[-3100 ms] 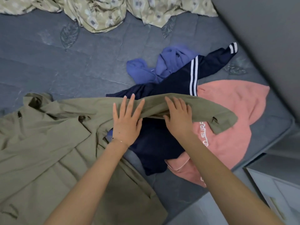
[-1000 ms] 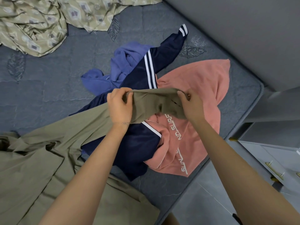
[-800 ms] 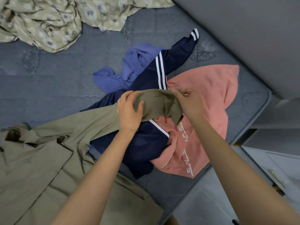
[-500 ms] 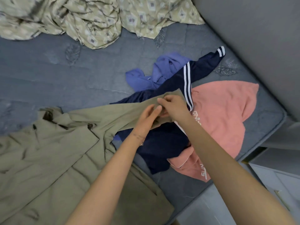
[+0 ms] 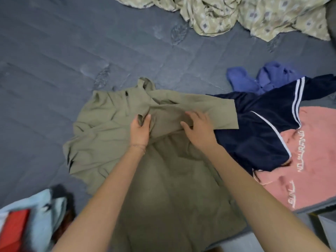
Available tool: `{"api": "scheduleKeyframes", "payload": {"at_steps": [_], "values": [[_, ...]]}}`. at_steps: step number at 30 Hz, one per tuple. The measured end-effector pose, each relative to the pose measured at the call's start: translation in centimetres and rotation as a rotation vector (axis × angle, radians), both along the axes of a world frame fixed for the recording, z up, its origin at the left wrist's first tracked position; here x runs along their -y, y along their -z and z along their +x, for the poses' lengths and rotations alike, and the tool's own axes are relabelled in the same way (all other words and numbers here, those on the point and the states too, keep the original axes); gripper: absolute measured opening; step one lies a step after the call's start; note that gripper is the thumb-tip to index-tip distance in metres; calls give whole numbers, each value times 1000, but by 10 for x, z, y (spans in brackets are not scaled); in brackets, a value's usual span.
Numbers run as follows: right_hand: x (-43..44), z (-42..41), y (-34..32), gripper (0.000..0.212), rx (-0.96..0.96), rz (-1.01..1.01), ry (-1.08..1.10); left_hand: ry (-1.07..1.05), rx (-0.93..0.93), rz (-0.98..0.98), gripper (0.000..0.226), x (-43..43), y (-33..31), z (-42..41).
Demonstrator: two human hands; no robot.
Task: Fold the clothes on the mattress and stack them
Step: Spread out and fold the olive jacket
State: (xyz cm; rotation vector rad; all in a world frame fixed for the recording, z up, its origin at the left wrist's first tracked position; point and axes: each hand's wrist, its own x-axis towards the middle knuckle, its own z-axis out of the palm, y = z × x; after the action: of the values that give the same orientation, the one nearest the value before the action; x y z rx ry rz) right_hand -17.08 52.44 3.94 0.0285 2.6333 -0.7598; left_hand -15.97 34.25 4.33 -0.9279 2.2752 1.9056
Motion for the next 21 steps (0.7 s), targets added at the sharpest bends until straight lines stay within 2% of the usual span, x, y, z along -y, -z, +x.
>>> {"api": "scheduleKeyframes", "payload": {"at_steps": [2, 6, 8, 10, 12, 15, 21], "values": [[25, 13, 13, 55, 19, 105, -67, 8, 17, -56, 10, 42, 9, 12], [65, 31, 35, 62, 77, 156, -94, 68, 62, -144, 26, 109, 31, 36], [81, 36, 44, 64, 78, 164, -94, 27, 75, -165, 32, 132, 38, 48], [93, 40, 51, 65, 76, 180, -96, -16, 84, -192, 27, 153, 44, 61], [105, 42, 57, 65, 77, 192, -110, -62, 120, -196, 9, 173, 51, 71], [122, 42, 64, 66, 97, 199, -145, -71, 196, -228, 31, 201, 60, 82], [145, 38, 74, 66, 132, 223, -157, -10, 323, -254, 40, 229, 72, 89]]}}
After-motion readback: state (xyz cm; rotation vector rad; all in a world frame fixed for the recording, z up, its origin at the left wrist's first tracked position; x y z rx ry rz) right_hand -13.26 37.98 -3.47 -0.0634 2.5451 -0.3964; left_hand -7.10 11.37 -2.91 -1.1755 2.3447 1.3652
